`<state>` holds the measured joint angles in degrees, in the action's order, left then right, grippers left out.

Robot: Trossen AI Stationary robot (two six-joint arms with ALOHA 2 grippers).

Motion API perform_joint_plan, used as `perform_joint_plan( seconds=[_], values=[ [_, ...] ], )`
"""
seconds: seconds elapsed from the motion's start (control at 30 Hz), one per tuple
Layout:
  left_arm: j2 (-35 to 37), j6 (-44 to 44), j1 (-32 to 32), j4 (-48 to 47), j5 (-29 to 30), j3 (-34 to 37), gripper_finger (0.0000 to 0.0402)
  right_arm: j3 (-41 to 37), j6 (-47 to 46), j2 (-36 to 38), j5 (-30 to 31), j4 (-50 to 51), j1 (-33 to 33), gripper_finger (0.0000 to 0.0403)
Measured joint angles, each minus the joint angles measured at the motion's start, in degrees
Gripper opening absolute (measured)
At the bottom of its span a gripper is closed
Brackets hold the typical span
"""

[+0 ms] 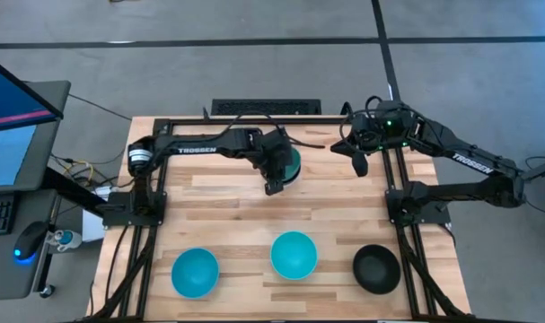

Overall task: Nest bowls inside each other
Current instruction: Stack the green bowl on the black bowl

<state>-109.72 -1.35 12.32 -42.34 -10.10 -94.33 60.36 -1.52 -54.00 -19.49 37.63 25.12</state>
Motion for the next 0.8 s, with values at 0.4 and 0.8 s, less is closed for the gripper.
perform_joint_plan(
  seconds=[0.4,0.8],
  values=[
    [-2.56,0.65,-0.05,3.47,0.35,-0.02,0.0,0.0,-0.02,0.0,0.0,-0.22,0.0,0.0054],
    [-5.0,4.76,-0.53,8.81,-3.09,0.03,0.0047,0.0,-0.04,-0.02,0.0,-0.44,-0.02,0.0054]
  ],
)
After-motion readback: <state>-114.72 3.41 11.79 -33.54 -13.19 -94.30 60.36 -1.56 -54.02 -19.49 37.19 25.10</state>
